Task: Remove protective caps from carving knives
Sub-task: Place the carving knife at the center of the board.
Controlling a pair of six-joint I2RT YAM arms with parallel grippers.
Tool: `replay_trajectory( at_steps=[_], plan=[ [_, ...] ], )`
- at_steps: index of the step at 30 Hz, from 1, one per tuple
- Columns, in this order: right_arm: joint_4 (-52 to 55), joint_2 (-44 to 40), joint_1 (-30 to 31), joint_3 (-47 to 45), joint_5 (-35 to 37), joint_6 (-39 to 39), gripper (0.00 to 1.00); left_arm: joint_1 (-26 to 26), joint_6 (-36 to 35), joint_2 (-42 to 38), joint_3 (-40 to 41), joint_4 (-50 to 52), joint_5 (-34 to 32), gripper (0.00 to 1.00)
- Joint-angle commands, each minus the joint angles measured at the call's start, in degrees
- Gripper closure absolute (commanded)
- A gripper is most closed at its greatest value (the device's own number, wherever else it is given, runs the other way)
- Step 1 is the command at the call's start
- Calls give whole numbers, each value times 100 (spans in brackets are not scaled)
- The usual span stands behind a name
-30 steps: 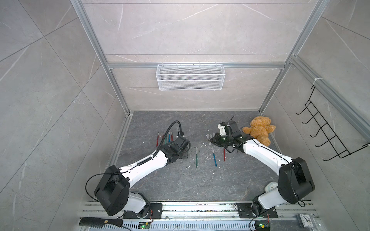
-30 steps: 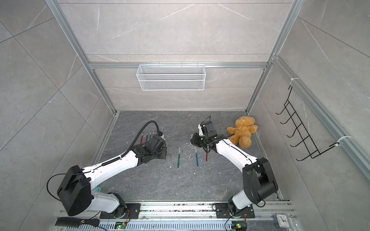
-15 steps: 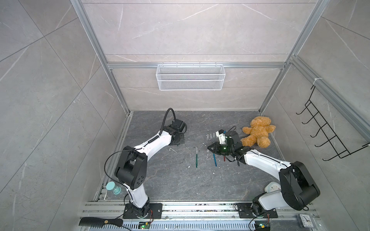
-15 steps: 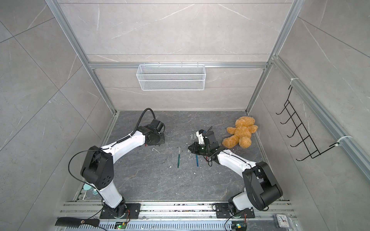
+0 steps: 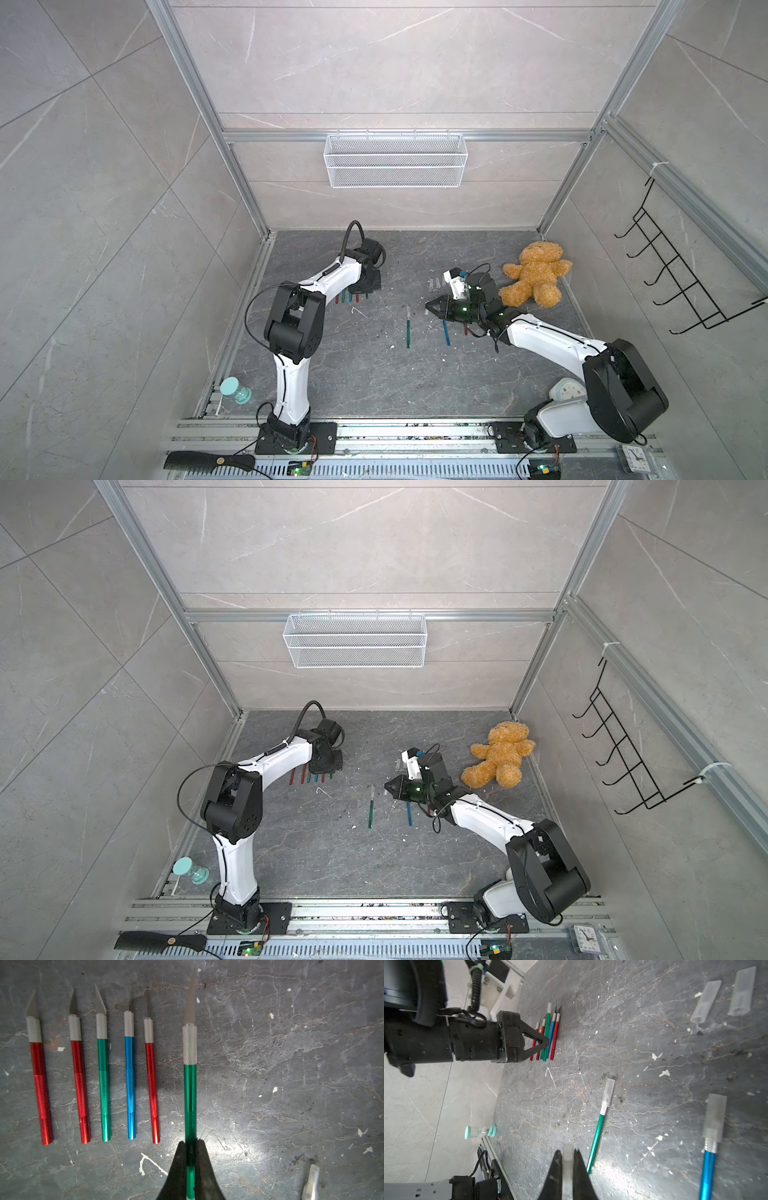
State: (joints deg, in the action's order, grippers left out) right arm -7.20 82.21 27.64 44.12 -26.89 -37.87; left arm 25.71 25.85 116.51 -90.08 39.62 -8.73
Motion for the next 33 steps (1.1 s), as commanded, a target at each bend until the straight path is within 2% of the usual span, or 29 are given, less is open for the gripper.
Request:
replay_trajectory(
  at_steps=[1, 22, 33],
  plan=[
    [-106, -127, 57, -52, -44, 82, 100, -74, -236, 247, -297, 262, 115, 100],
    [-64, 12, 158, 19, -52, 89, 100, -310, -317, 978, -940, 561, 99, 100],
    [-53, 40, 185, 28, -44, 100, 100, -312, -274, 1110, -976, 609, 264, 100]
  ],
)
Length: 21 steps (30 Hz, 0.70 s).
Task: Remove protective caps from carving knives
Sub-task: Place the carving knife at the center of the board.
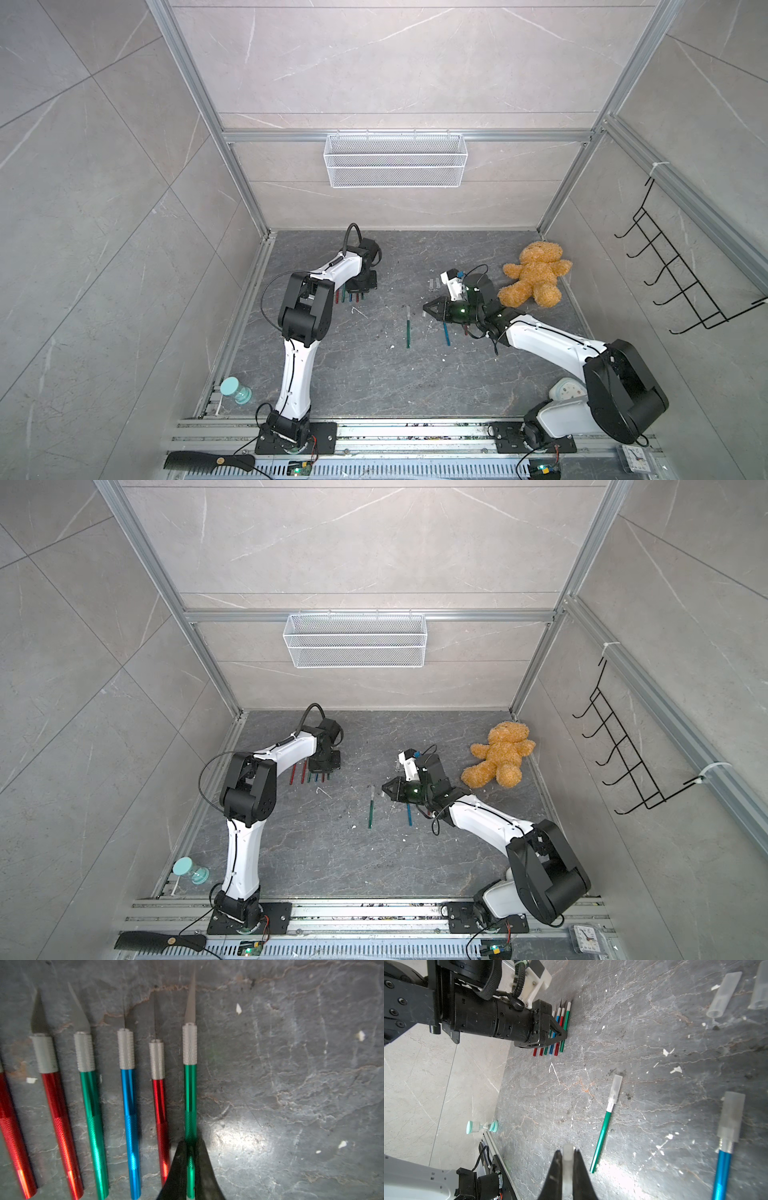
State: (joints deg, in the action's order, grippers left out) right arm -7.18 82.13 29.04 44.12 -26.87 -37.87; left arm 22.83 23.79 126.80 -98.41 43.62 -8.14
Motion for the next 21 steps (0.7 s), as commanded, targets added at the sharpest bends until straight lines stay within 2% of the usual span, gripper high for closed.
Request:
replay_trajectory(
  at_steps=[1, 21],
  plan=[
    [-55, 52, 45, 31, -46, 100, 100, -20, -68, 81, -152, 215, 224, 100],
    [-20, 31, 59, 38, -27, 109, 100, 147, 143, -231, 236, 352, 201, 100]
  ],
)
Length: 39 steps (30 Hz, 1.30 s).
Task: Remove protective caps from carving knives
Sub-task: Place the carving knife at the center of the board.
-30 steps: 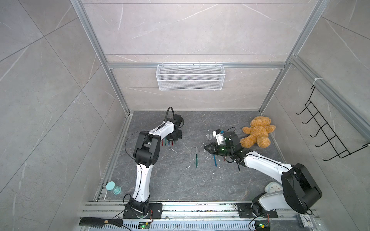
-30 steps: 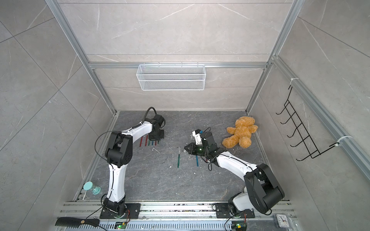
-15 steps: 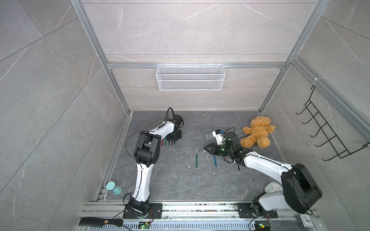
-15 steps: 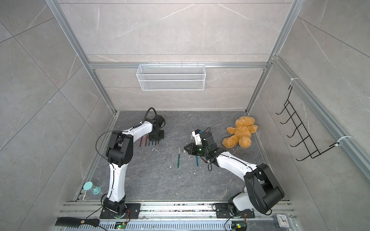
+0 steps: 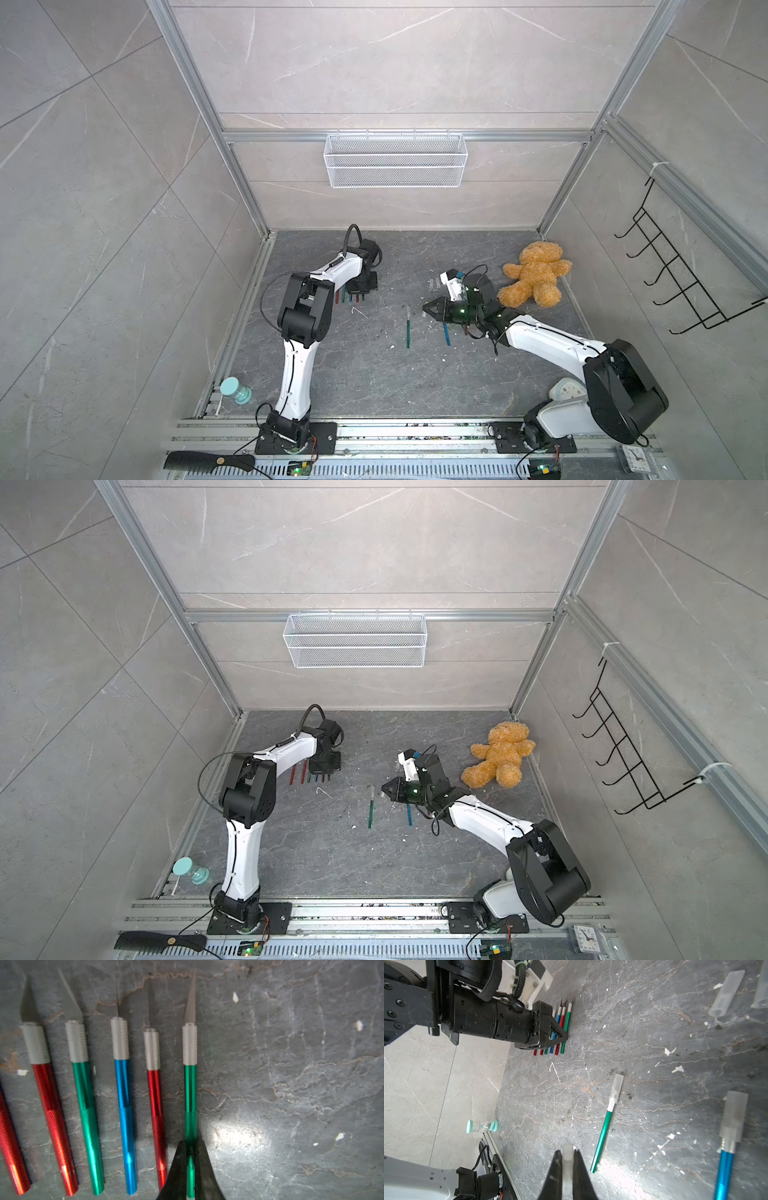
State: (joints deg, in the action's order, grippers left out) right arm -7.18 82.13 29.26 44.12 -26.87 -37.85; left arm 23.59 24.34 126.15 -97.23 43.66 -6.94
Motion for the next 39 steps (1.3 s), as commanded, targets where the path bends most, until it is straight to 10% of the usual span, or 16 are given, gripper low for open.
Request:
replay_trajectory(
  at_steps=[1, 39],
  plan=[
    [-14, 31, 44, 44, -21, 107, 100, 71, 97, -174, 132, 361, 65, 100],
    [-58, 187, 94, 87, -53, 82, 100, -22, -135, 243, -461, 507, -264, 100]
  ],
)
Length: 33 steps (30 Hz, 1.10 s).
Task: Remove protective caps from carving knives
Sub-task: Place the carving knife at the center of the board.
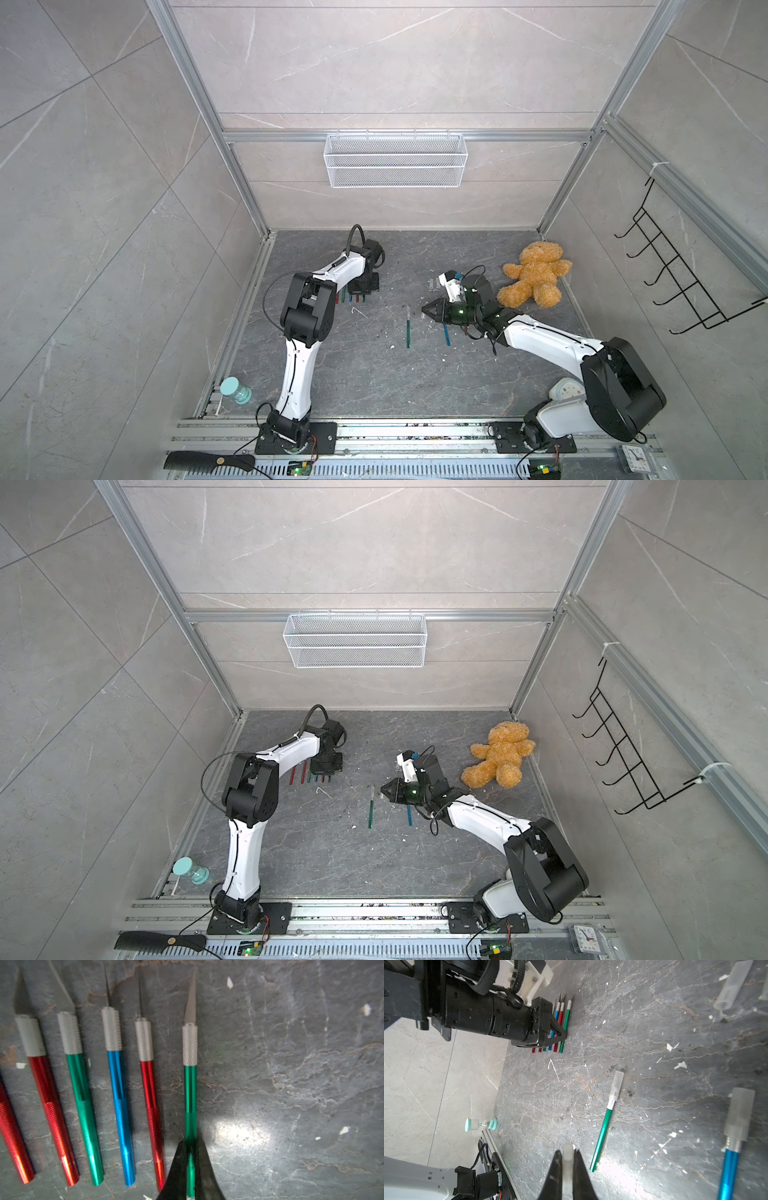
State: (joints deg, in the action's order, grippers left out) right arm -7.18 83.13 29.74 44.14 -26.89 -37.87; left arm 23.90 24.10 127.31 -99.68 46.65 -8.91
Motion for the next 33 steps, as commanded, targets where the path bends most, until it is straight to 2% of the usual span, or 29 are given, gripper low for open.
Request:
replay_trajectory(
  at_steps=[1, 11, 21, 33],
  plan=[
    [-55, 89, 46, 81, -57, 82, 100, -61, -118, 136, -222, 199, -60, 100],
    [-49, 133, 50, 105, -68, 86, 100, -63, -98, 128, -206, 211, -59, 99],
    [-33, 151, 61, 119, -79, 90, 100, -62, -121, 75, -235, 239, -76, 82],
    [-29, 167, 67, 125, -88, 89, 100, -61, -140, -180, -289, 253, -138, 80]
  ],
)
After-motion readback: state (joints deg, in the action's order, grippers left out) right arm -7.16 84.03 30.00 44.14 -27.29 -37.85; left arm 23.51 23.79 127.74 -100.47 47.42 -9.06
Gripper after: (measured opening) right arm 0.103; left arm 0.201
